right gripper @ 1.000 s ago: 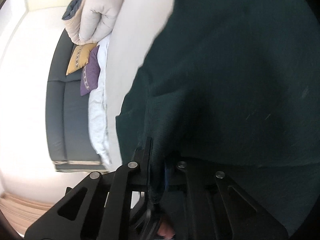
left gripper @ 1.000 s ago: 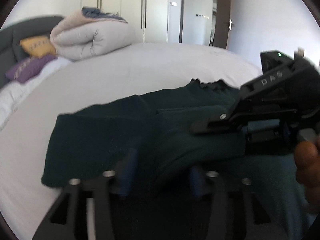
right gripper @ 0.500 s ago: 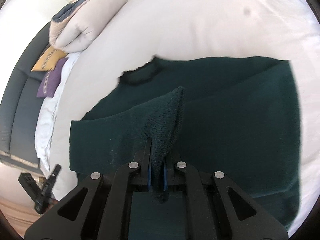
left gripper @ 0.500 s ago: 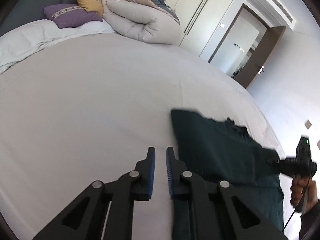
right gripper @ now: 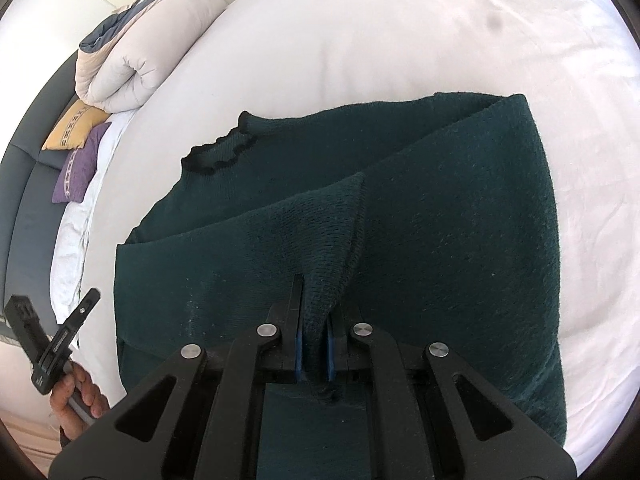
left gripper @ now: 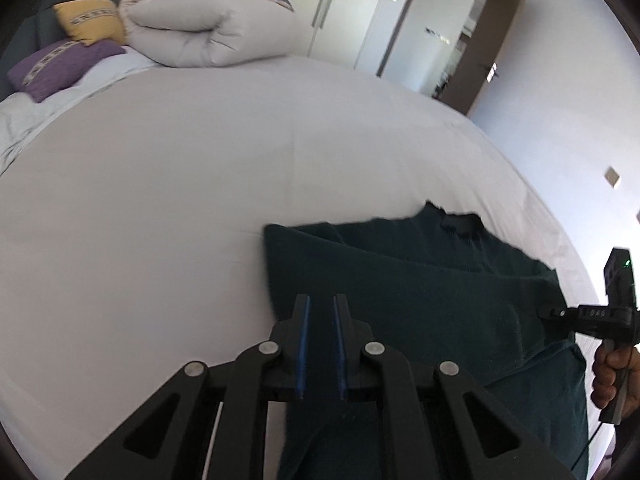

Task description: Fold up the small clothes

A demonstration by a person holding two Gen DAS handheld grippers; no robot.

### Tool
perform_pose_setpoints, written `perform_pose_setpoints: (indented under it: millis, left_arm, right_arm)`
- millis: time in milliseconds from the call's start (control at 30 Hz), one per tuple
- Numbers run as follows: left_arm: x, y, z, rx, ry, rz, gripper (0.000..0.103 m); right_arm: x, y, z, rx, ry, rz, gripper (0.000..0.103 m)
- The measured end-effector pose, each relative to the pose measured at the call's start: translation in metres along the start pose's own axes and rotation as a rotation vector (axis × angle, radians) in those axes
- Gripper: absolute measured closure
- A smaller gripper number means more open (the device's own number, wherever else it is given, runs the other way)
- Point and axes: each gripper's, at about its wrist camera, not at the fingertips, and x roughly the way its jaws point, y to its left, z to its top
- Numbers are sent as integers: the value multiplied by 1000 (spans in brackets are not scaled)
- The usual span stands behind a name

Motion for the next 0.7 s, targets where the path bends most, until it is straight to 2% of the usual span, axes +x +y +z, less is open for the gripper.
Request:
perform_pose_setpoints:
  millis: [200,267,367,567,700]
  left_arm:
    - [15,-19,-2,92,29,69,92]
    - [18,-17,-6,81,46,65,92]
    - [15,-12,-8,59,31,56,92]
    - [12,5,10,20,13,52,92]
    - [29,7,18,30,53,48,92]
  right_arm:
    - [1,-2,-1,-3,8,-5,96]
    - [2,-7,2,3,14,0,96]
    - [0,-13,4,16,16,9,96]
    - [4,-11,7,-4,19,6,96]
    - [10,-17,3,3,9,27,96]
